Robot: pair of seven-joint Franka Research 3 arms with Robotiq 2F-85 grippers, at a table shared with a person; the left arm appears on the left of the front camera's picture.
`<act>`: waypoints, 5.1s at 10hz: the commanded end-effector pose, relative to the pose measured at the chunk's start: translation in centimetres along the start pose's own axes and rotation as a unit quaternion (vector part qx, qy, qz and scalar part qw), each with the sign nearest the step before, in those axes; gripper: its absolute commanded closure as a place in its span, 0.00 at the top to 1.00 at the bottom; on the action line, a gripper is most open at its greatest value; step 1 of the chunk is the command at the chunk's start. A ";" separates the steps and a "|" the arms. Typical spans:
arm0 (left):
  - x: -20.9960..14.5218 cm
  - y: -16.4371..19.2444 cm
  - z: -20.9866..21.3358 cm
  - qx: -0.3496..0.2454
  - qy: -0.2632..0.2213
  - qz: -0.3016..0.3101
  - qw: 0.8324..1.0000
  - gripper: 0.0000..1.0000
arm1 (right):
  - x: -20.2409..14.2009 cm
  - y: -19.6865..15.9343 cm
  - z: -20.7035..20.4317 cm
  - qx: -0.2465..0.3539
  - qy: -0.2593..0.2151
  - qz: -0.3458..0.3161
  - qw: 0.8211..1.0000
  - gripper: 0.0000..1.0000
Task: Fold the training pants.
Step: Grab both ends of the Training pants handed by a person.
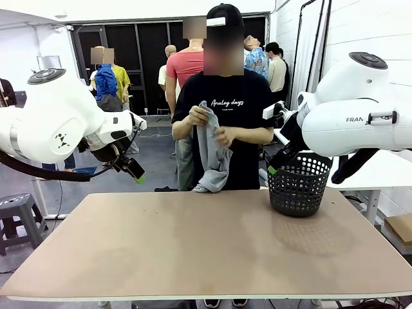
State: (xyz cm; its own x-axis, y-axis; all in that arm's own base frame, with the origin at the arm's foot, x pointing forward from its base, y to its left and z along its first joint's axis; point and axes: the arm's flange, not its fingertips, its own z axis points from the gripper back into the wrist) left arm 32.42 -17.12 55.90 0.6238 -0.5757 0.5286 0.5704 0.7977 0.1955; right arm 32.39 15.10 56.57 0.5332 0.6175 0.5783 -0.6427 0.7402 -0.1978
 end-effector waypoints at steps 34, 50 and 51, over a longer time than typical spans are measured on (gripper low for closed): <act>0.2 0.2 -0.1 -0.001 0.000 0.001 1.000 1.00 | 0.0 0.0 0.0 0.000 0.001 0.000 1.000 1.00; 0.2 0.2 -0.1 -0.001 0.000 0.001 1.000 1.00 | 0.0 0.0 0.0 0.000 0.001 0.000 1.000 1.00; 0.2 0.2 -0.1 -0.001 0.000 0.001 1.000 1.00 | 0.0 0.0 0.0 0.000 0.001 0.000 1.000 1.00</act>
State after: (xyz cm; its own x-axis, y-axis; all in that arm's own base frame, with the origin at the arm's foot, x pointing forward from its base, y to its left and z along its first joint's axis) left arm 32.42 -17.12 55.90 0.6238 -0.5757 0.5286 0.5704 0.7977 0.1955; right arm 32.39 15.10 56.57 0.5332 0.6175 0.5783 -0.6427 0.7402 -0.1978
